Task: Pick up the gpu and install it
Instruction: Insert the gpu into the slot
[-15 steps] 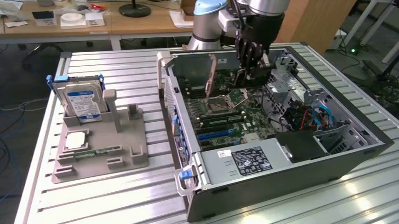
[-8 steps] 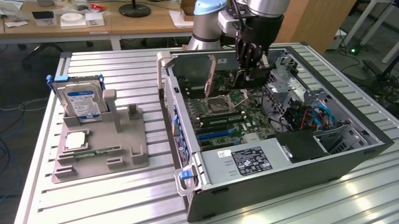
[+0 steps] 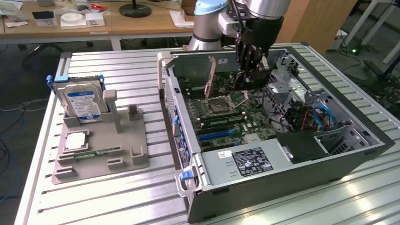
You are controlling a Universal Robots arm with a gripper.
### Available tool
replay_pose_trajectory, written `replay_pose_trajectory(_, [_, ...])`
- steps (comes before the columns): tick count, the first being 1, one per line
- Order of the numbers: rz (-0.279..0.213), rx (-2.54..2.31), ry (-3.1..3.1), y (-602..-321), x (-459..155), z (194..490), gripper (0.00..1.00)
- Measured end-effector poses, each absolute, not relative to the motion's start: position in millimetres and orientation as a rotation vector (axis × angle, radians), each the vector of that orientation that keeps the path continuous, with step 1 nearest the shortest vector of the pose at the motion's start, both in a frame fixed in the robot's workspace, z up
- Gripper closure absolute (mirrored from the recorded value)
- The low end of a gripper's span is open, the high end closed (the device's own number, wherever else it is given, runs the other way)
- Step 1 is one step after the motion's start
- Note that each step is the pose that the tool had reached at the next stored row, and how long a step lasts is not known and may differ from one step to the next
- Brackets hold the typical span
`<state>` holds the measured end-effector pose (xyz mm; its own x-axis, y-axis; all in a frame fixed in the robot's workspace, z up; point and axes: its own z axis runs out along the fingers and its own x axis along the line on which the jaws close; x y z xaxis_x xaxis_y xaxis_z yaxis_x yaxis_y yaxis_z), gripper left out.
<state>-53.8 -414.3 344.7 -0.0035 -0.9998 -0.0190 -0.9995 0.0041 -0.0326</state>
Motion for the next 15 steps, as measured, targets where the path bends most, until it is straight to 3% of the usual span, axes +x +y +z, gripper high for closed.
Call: replay_pose_trajectory(15, [-0.044, -2.176, 2.183, -424.5, -60.2, 332.5, 0.73])
